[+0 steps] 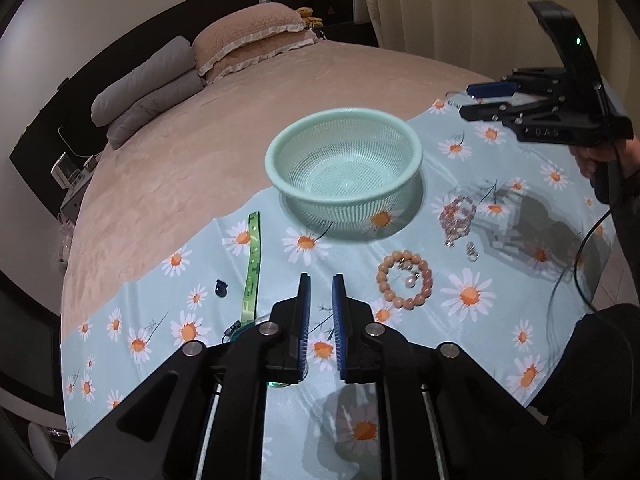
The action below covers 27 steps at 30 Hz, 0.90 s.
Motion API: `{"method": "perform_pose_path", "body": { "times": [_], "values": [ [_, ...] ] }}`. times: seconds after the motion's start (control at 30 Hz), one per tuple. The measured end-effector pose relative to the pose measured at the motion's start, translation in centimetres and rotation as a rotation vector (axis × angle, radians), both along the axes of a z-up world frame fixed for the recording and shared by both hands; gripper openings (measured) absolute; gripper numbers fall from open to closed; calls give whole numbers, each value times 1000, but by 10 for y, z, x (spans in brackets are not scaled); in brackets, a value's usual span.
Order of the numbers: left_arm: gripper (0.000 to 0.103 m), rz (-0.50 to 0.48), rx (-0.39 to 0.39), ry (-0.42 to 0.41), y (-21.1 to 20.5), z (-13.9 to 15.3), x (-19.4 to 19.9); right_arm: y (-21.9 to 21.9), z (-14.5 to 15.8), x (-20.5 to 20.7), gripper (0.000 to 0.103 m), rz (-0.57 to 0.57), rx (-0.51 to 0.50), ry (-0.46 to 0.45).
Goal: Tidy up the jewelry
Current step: 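Lift the silver hoops with both tools and carry them toward the green basket, then lower both hoops over the green basket and open both tools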
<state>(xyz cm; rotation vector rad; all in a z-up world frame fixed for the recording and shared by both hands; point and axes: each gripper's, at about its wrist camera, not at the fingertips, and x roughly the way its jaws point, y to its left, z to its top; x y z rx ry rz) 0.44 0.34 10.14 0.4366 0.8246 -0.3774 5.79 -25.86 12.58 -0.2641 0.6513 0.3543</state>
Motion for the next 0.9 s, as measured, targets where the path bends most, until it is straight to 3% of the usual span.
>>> {"method": "perform_pose_path", "body": {
  "times": [0.03, 0.1, 0.17, 0.27, 0.43, 0.8, 0.9],
  "values": [
    [24, 11, 18, 6, 5, -10, 0, 2, -2, 4, 40, 8, -3, 0],
    [43, 15, 38, 19, 16, -28, -4, 6, -7, 11, 40, 22, 1, 6],
    [47, 11, 55, 44, 24, -48, -7, 10, -12, 17, 40, 31, 1, 14],
    [47, -2, 93, 81, 33, -77, -6, 17, -20, 24, 40, 46, -4, 26],
    [47, -18, 82, 120, 44, -103, 9, 27, -28, 29, 40, 72, 8, 34],
    [47, -31, 151, 104, 50, -114, 19, 33, -39, 30, 40, 98, 30, 50],
    [47, -22, 134, 104, 54, -111, 22, 32, -40, 29, 40, 103, 35, 51]
  ]
}}
